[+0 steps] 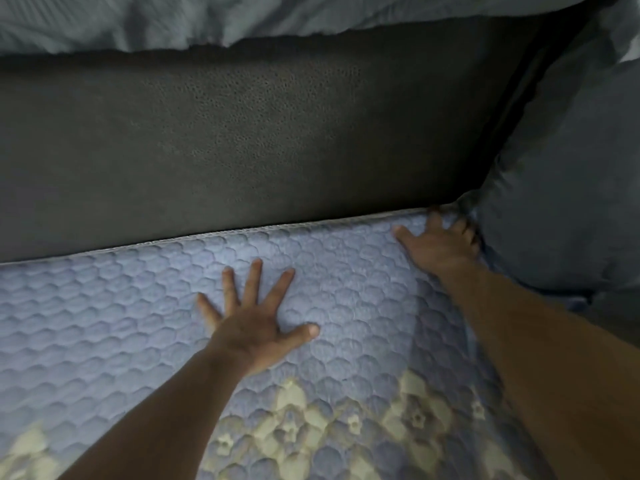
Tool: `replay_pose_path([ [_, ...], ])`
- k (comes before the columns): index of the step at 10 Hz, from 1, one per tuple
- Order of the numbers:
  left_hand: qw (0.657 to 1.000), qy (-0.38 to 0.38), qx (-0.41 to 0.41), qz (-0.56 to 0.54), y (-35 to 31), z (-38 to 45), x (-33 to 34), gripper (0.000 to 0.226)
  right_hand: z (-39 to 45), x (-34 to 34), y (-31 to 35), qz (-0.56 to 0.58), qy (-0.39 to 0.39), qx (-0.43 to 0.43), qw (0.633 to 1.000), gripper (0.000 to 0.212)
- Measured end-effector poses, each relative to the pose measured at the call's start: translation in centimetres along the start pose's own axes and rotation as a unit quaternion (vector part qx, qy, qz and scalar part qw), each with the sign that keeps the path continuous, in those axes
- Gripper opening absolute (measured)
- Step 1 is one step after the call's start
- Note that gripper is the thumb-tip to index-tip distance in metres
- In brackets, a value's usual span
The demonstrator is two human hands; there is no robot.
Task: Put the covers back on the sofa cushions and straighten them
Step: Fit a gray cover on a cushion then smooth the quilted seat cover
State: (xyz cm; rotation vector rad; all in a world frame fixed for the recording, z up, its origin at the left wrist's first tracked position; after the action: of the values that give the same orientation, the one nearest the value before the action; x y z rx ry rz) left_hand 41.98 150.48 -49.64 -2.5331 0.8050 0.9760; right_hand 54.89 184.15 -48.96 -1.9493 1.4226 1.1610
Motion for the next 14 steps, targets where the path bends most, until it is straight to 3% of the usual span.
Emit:
replay_pose_path([
  [2, 1.000, -0.024, -0.014, 0.003, 0.8, 1.5, -1.9, 0.084, -0.2, -0.6, 1.9, -0.012, -0.071, 0.000, 0.997, 0.079],
  [3, 0.999, 0.001, -0.044, -0.004, 1.0, 2.8, -2.7, 0.079, -3.4, 2.0, 3.6, -0.036, -0.026, -0.047, 0.998, 0.069],
  [4, 0.996, -0.022, -0.074, -0.036, -0.4, 0.1, -2.5, 0.073, -10.5, 6.1, 4.8, -0.081, 0.045, -0.131, 0.987, 0.068],
  [5, 0.999, -0.023, -0.028, -0.032, -1.6, -7.9, 2.8, 0.061, -19.6, 8.7, 2.7, -0.053, 0.159, -0.181, 0.969, 0.069],
  [6, 0.995, 0.099, -0.008, 0.002, 0.0, -16.5, 10.1, 0.060, -29.9, 9.4, -2.3, 0.102, 0.285, -0.135, 0.943, 0.057],
  [7, 0.973, 0.180, -0.059, -0.129, 2.1, -24.9, 11.9, 0.053, -38.7, 6.5, -10.6, 0.209, 0.244, -0.045, 0.946, 0.038],
  [9, 0.973, 0.204, 0.035, -0.101, -7.7, -37.3, 6.1, 0.048, -53.7, -3.3, -31.5, 0.263, 0.085, 0.151, 0.949, 0.042],
  [10, 0.964, 0.216, 0.101, -0.120, -14.5, -42.9, 4.3, 0.033, -60.0, -7.2, -40.1, 0.284, 0.001, 0.222, 0.933, 0.038],
  [11, 0.961, 0.185, 0.158, -0.133, -21.1, -47.7, 2.2, 0.021, -63.4, -11.0, -46.4, 0.263, -0.090, 0.231, 0.932, 0.033],
  [12, 0.957, 0.168, 0.167, -0.168, -25.9, -49.5, 1.7, 0.034, -63.6, -15.8, -49.9, 0.246, -0.196, 0.224, 0.922, 0.015],
  [13, 0.949, 0.139, 0.146, -0.242, -30.2, -50.7, 1.9, 0.031, -63.2, -22.1, -52.6, 0.208, -0.336, 0.207, 0.895, 0.011],
  [14, 0.920, 0.134, 0.085, -0.358, -32.4, -52.0, 3.3, 0.021, -64.7, -23.4, -58.6, 0.292, -0.378, 0.276, 0.834, 0.040],
])
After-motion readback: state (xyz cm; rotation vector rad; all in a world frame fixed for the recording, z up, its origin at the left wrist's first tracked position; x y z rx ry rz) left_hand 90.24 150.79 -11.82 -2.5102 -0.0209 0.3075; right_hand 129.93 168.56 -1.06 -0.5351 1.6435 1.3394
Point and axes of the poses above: each hand's wrist, its own z-axis towards the middle knuckle, its own x-axis out of the palm, y = z × x, the point moved 10 cm from there along z, towards the middle knuckle, and after that the axes turned 8 degrees about y, right-handed, at the moved point
